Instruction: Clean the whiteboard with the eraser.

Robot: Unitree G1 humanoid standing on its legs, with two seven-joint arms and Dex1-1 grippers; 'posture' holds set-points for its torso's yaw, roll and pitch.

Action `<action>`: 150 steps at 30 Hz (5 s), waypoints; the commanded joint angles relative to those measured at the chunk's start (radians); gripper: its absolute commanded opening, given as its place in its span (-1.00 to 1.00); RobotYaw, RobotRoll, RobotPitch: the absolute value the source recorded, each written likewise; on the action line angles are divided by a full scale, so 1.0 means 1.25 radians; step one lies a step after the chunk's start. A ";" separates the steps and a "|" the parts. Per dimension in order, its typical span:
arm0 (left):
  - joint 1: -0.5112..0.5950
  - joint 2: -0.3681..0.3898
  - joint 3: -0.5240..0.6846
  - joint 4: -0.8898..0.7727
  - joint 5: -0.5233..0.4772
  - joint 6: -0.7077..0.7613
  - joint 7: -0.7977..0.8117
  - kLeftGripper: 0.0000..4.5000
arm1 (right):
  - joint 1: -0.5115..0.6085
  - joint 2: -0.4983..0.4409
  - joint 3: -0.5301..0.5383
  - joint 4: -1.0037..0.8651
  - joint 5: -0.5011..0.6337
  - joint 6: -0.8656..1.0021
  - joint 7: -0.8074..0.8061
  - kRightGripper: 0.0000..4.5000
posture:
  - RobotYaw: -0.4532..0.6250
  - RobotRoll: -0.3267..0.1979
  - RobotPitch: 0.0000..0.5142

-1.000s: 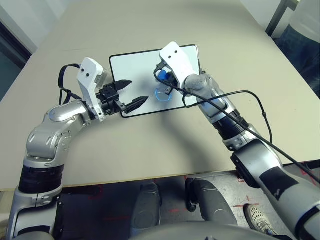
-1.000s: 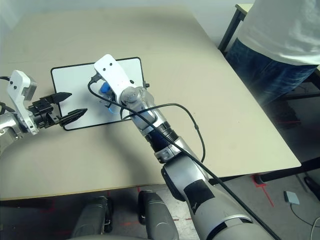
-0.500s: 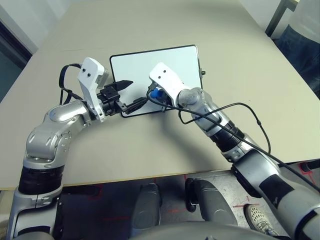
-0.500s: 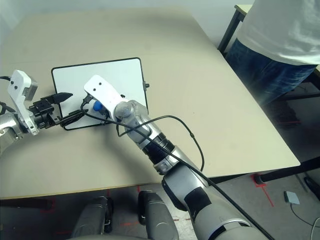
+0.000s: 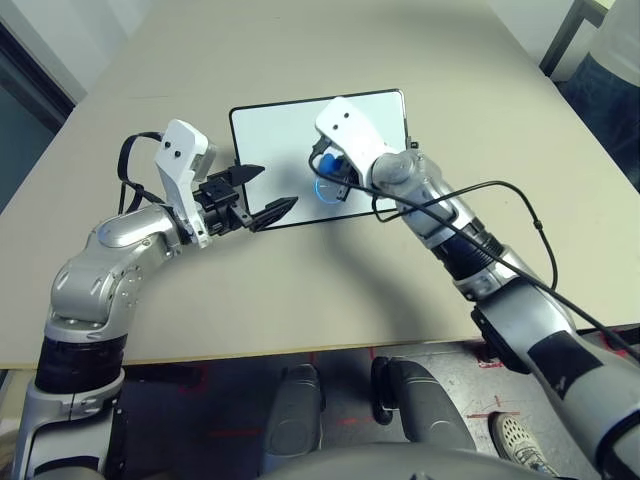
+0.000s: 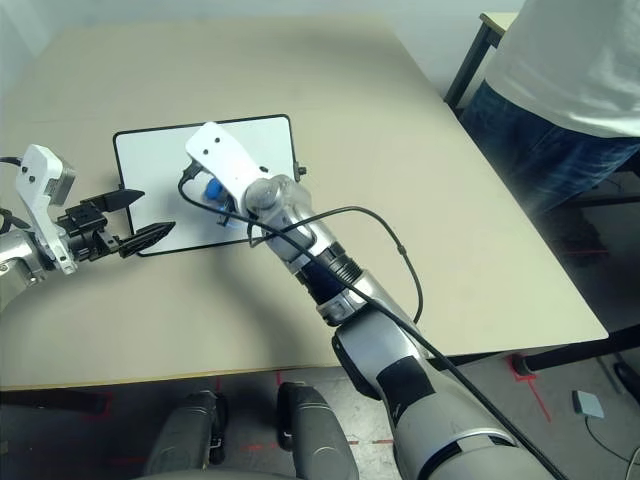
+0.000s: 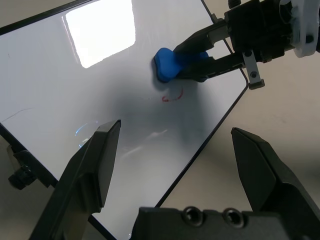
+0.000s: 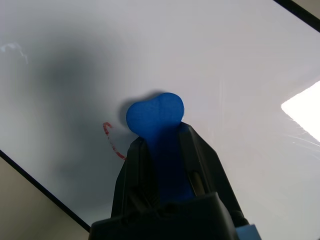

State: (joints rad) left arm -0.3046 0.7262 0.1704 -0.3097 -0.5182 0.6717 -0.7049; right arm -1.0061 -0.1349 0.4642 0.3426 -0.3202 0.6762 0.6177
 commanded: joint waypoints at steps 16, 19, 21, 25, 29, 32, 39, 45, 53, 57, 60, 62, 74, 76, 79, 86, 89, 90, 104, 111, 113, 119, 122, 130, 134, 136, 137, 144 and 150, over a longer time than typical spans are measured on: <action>0.007 0.010 0.010 -0.005 -0.003 0.003 -0.006 1.00 | 0.112 -0.025 0.069 0.005 -0.026 0.032 0.030 -0.64 | 0.16 0.25 -0.34; 0.007 0.011 0.011 -0.007 -0.004 0.006 -0.005 1.00 | 0.081 -0.028 0.043 0.019 -0.021 0.028 0.017 -0.64 | 0.16 0.25 -0.34; 0.006 0.011 0.011 -0.010 -0.004 0.008 -0.004 1.00 | 0.053 -0.031 0.020 0.033 -0.017 0.026 0.003 -0.64 | 0.16 0.25 -0.34; 0.006 0.010 0.011 -0.012 -0.005 0.010 -0.003 1.00 | 0.015 -0.036 -0.006 0.054 -0.012 0.022 -0.011 -0.64 | 0.16 0.25 -0.34; 0.003 0.008 0.008 -0.012 -0.004 0.011 -0.002 1.00 | 0.016 -0.037 -0.005 0.060 -0.013 0.020 -0.009 -0.64 | 0.16 0.25 -0.34; -0.001 0.006 0.004 -0.013 -0.004 0.013 0.001 1.00 | 0.055 -0.033 0.024 0.035 -0.017 0.034 0.008 -0.64 | 0.16 0.25 -0.35; -0.007 0.007 0.004 -0.014 -0.004 0.015 0.002 1.00 | 0.135 -0.033 0.099 -0.043 -0.030 0.063 0.060 -0.64 | 0.16 0.25 -0.36; -0.008 0.008 0.005 -0.015 -0.005 0.015 0.000 1.00 | 0.149 -0.040 0.108 -0.062 -0.038 0.068 0.071 -0.64 | 0.16 0.25 -0.37; -0.011 0.007 0.002 -0.010 -0.003 0.012 -0.002 1.00 | 0.057 -0.004 0.007 -0.023 -0.017 0.008 -0.019 -0.64 | 0.16 0.25 -0.39; -0.009 0.005 0.001 -0.009 -0.001 0.011 -0.002 1.00 | 0.007 0.029 -0.046 0.001 0.001 -0.041 -0.074 -0.64 | 0.16 0.25 -0.39; -0.008 0.003 0.001 -0.008 -0.001 0.009 -0.001 1.00 | 0.013 0.040 -0.041 0.000 0.005 -0.040 -0.070 -0.64 | 0.16 0.25 -0.39; -0.006 0.002 0.001 -0.008 0.000 0.007 -0.001 1.00 | 0.036 0.043 -0.016 -0.008 0.002 -0.036 -0.051 -0.64 | 0.16 0.25 -0.39; 0.004 0.002 0.008 -0.017 -0.003 0.011 0.001 1.00 | 0.149 0.000 0.138 -0.114 -0.037 0.052 0.075 -0.65 | 0.17 0.25 -0.36; 0.005 0.002 0.008 -0.016 -0.003 0.011 0.001 1.00 | 0.140 0.000 0.130 -0.104 -0.038 0.048 0.069 -0.65 | 0.17 0.25 -0.36; 0.006 0.003 0.008 -0.015 -0.003 0.009 0.000 1.00 | 0.116 0.002 0.103 -0.076 -0.040 0.037 0.045 -0.65 | 0.17 0.25 -0.35; 0.006 0.005 0.009 -0.016 -0.003 0.010 -0.001 1.00 | 0.038 0.014 0.017 0.006 -0.022 -0.012 -0.036 -0.65 | 0.17 0.25 -0.35; 0.006 0.005 0.010 -0.016 -0.003 0.010 -0.001 1.00 | 0.029 0.017 0.007 0.018 -0.024 -0.021 -0.045 -0.65 | 0.17 0.25 -0.36; 0.006 0.005 0.010 -0.016 -0.003 0.010 -0.001 1.00 | 0.029 0.018 0.009 0.018 -0.024 -0.020 -0.042 -0.65 | 0.17 0.25 -0.36; 0.006 0.010 0.013 -0.018 -0.006 0.014 -0.002 1.00 | 0.124 -0.010 0.107 -0.070 -0.044 0.039 0.061 -0.65 | 0.18 0.25 -0.34; 0.005 0.012 0.013 -0.016 -0.005 0.013 -0.003 1.00 | 0.050 0.041 0.006 -0.002 -0.024 -0.052 -0.065 -0.65 | 0.18 0.25 -0.34; 0.005 0.012 0.013 -0.015 -0.004 0.012 -0.003 1.00 | 0.036 0.050 -0.013 0.014 -0.018 -0.073 -0.086 -0.65 | 0.18 0.25 -0.34; 0.006 0.012 0.013 -0.016 -0.004 0.012 -0.002 1.00 | 0.059 0.043 0.014 0.022 -0.028 -0.065 -0.055 -0.65 | 0.19 0.25 -0.34; 0.008 0.011 0.013 -0.016 -0.003 0.012 -0.001 1.00 | 0.093 0.027 0.057 -0.007 -0.034 -0.025 0.006 -0.65 | 0.18 0.25 -0.34; 0.009 0.010 0.013 -0.016 -0.003 0.011 -0.001 1.00 | 0.127 -0.003 0.109 -0.055 -0.047 0.023 0.075 -0.65 | 0.19 0.25 -0.34; 0.005 0.011 0.012 -0.015 -0.003 0.011 -0.002 1.00 | 0.101 0.012 0.071 -0.029 -0.042 -0.003 0.029 -0.65 | 0.19 0.25 -0.35; 0.004 0.012 0.013 -0.015 -0.003 0.012 -0.002 1.00 | 0.078 0.023 0.039 -0.011 -0.037 -0.026 -0.010 -0.65 | 0.18 0.25 -0.35; 0.004 0.012 0.013 -0.015 -0.003 0.012 -0.002 1.00 | 0.065 0.029 0.024 -0.002 -0.033 -0.040 -0.028 -0.65 | 0.18 0.25 -0.35; 0.002 0.011 0.012 -0.016 -0.004 0.013 0.000 1.00 | 0.017 0.064 -0.043 0.057 -0.008 -0.125 -0.110 -0.65 | 0.18 0.25 -0.36; 0.003 0.007 0.010 -0.015 -0.001 0.009 0.002 1.00 | 0.087 0.038 0.034 0.019 -0.033 -0.073 -0.018 -0.65 | 0.18 0.25 -0.37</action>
State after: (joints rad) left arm -0.3080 0.7313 0.1798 -0.3163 -0.5189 0.6815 -0.7034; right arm -0.9499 -0.0835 0.4487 0.3347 -0.3545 0.5321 0.5455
